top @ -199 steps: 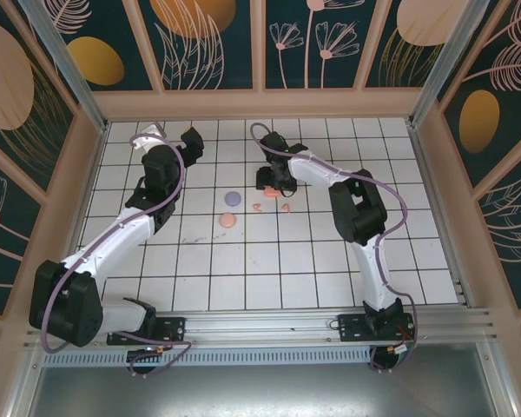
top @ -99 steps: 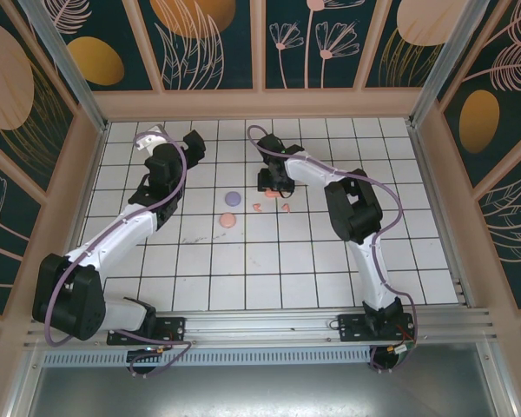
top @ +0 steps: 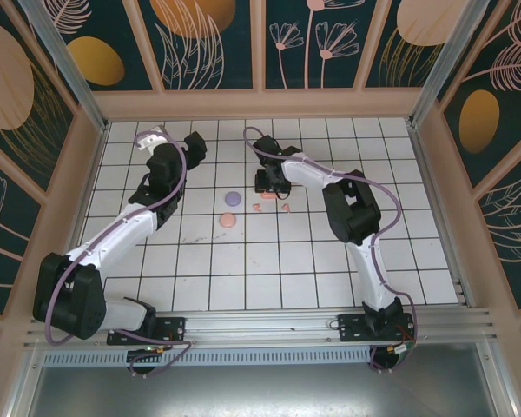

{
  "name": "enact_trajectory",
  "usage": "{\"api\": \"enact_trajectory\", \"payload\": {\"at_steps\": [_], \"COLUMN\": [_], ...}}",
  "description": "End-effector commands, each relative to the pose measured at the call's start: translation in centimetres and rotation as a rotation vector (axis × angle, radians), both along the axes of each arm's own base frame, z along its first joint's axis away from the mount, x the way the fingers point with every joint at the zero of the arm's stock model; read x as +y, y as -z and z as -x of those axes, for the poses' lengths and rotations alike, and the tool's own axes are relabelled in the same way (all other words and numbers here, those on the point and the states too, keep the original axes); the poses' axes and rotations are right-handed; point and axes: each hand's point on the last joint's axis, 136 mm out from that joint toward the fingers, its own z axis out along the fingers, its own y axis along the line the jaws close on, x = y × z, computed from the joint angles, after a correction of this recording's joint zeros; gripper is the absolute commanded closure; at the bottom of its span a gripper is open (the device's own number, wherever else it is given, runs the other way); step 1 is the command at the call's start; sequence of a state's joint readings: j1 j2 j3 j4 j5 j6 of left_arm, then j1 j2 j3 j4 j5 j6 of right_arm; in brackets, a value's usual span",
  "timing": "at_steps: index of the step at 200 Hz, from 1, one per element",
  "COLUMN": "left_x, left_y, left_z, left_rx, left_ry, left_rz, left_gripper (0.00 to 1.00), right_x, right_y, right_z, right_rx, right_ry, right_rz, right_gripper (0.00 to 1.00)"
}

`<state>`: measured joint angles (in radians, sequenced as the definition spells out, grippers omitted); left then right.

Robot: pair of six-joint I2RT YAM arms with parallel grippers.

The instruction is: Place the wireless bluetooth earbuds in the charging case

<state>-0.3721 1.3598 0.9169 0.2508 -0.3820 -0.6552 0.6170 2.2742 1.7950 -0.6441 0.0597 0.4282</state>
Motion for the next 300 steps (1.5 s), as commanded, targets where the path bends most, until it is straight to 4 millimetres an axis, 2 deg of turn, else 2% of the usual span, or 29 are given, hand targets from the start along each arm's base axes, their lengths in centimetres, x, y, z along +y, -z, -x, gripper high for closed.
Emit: {"api": "enact_trajectory", "payload": {"at_steps": [1,76,117,174,188,192,205,239,300], "left_x": [-1.6,-5.2,-8.0,-9.3,-9.7,-9.9,-10.3,-11.9,-14.9], "left_y": [-1.4,-2.0,-2.0,-2.7,-2.6,-2.5,-2.3,-1.6,0.4], "left_z": [0.0,0.7,0.9,2.0,2.1,2.1,2.0,2.0,3.2], "left_rx": [-0.065,-0.156,-0.166,-0.258,-0.262,-0.26,-0.256,-0.242,-0.231], "left_ry": [0.109,0.322,0.472,0.567,0.585,0.591,0.606,0.639,0.69], "left_rz": [-0.005,0.028,0.051,0.113,0.128,0.13,0.133,0.132,0.193], "left_gripper": [0.02,0.01,0.01,0.01,0.01,0.01,0.01,0.01,0.01], "right_x": [0.1,-0.2,-0.9,-2.6,-2.6,-3.9,-4.7,-5.6,-7.8], "right_y": [-0.2,-3.5,-5.8,-9.5,-10.5,-10.8,-11.7,-13.9,-16.3], "right_z": [0.7,0.1,-0.4,-1.0,-0.9,-1.6,-2.0,-2.2,-1.9], "right_rx": [0.004,-0.067,-0.112,-0.185,-0.204,-0.213,-0.233,-0.263,-0.312], "right_ry": [0.007,0.034,0.055,0.092,0.094,0.123,0.144,0.163,0.254], "right_rz": [-0.014,-0.087,-0.129,-0.189,-0.21,-0.213,-0.225,-0.286,-0.379], "right_gripper": [0.67,0.73,0.73,0.73,0.73,0.73,0.73,0.73,0.73]}}
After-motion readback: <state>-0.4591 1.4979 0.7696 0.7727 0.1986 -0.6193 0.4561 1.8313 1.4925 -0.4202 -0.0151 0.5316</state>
